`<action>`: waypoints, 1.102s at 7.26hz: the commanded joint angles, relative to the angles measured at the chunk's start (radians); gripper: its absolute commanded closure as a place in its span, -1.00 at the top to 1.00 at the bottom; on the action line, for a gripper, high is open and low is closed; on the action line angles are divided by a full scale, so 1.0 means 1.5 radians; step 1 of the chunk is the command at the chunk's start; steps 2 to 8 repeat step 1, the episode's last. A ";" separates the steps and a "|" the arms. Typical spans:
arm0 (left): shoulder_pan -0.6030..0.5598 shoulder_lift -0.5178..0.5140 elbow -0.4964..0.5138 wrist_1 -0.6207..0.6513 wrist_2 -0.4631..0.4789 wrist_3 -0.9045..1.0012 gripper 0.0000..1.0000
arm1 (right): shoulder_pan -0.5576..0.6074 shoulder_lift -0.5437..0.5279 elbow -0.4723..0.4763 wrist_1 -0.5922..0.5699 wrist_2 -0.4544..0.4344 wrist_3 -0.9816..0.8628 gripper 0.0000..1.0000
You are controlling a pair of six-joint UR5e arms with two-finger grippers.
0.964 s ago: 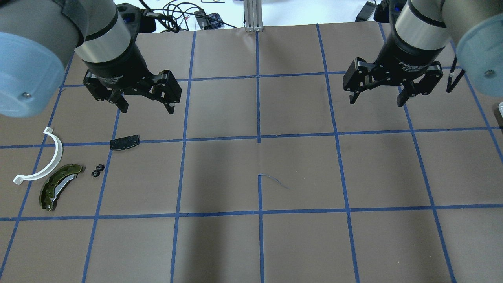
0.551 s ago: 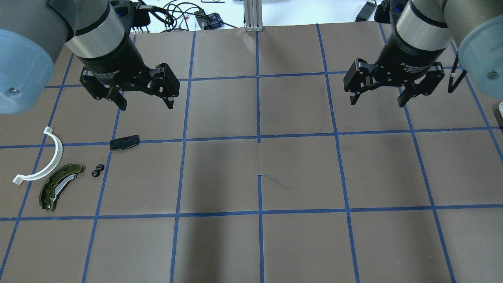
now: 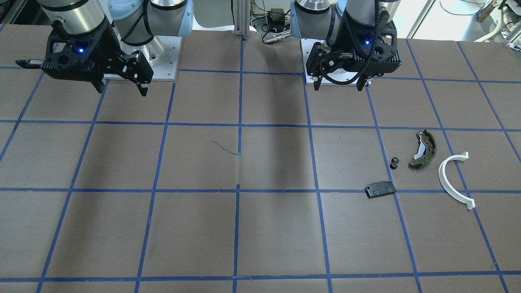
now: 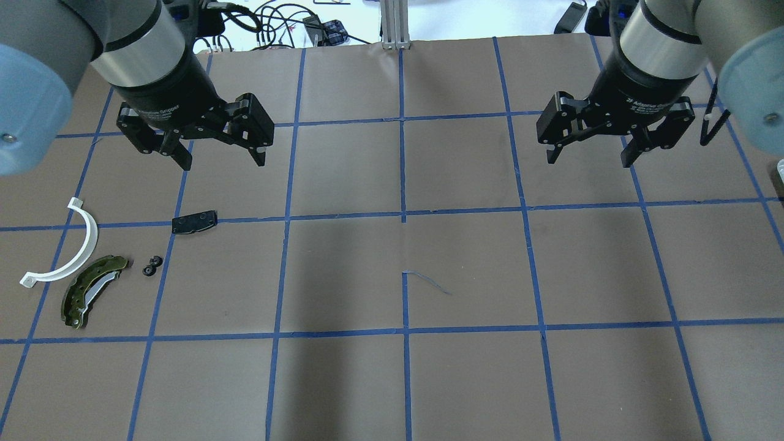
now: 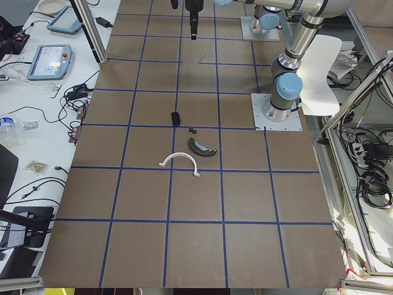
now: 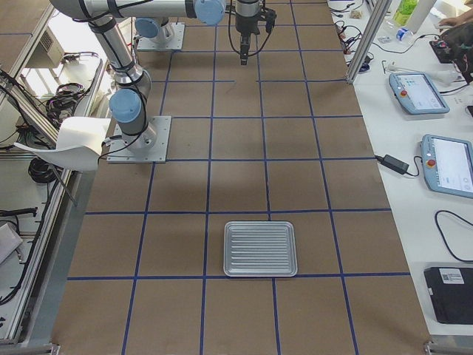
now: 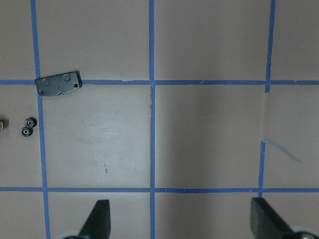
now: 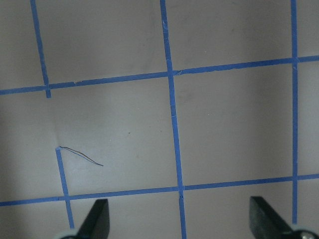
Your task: Place bearing gear from tray to pile
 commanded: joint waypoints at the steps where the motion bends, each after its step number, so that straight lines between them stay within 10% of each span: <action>1: 0.000 -0.001 -0.002 0.003 -0.001 0.001 1.00 | -0.001 -0.001 0.000 0.000 0.000 -0.001 1.00; 8: 0.000 -0.001 -0.002 0.003 -0.001 0.001 1.00 | -0.001 -0.001 0.000 0.000 0.000 -0.001 1.00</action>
